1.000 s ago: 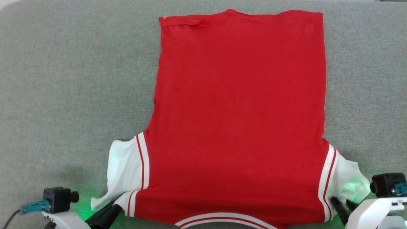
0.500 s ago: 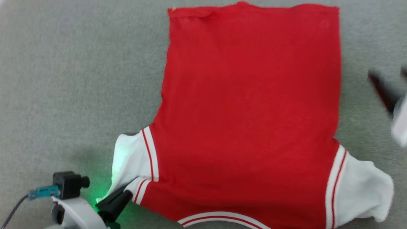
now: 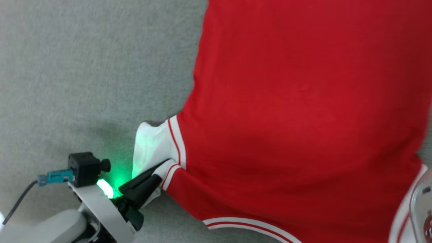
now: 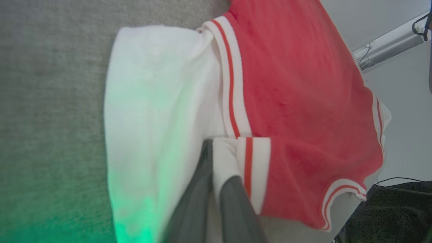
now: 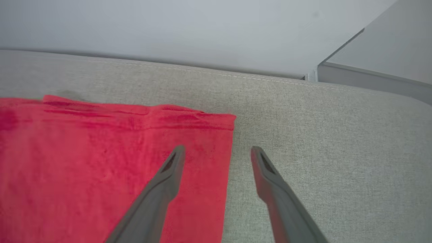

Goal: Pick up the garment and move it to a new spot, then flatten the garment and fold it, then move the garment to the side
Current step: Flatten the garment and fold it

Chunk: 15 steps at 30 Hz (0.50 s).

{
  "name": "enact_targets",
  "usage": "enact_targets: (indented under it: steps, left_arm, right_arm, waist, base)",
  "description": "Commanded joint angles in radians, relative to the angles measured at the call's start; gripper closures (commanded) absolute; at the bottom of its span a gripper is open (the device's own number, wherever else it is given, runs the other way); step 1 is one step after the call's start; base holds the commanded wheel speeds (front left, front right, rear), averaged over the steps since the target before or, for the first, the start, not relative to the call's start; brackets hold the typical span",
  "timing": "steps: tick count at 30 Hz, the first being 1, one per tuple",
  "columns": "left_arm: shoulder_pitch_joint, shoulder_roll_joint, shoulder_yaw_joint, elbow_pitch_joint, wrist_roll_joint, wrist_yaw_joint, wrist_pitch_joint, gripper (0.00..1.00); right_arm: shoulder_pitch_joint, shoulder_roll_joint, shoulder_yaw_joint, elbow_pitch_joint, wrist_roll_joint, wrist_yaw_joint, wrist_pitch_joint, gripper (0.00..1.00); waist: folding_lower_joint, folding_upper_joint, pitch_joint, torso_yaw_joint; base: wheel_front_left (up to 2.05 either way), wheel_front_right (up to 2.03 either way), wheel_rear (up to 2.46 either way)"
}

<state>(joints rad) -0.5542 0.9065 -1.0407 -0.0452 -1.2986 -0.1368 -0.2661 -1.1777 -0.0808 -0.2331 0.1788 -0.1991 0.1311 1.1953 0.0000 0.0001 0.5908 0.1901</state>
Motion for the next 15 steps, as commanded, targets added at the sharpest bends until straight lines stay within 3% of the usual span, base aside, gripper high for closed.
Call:
enact_targets:
  steps: [1,5,15]
  left_arm:
    - [-0.01,-0.017,-0.012,0.025,0.004,0.012,0.006,1.0]
    - [-0.013,-0.024,-0.016,0.04,-0.004,0.016,0.008,1.0]
    - [-0.012,-0.008,0.001,0.058,-0.009,0.022,0.011,1.0]
  right_arm:
    - [-0.028,-0.005,-0.026,0.033,-0.036,-0.001,-0.018,0.0]
    - [-0.021,-0.036,-0.036,0.093,-0.079,-0.001,-0.028,0.0]
    - [0.021,-0.004,-0.108,0.157,-0.112,-0.001,-0.035,0.0]
  waist:
    - [0.0,-0.0001,0.084,0.079]
    - [0.0,-0.0001,0.1,0.098]
    - [0.0,-0.0001,0.121,0.083]
  base:
    - [0.0,0.0,0.0]
    - [0.0,0.0,0.0]
    - [0.0,0.0,0.0]
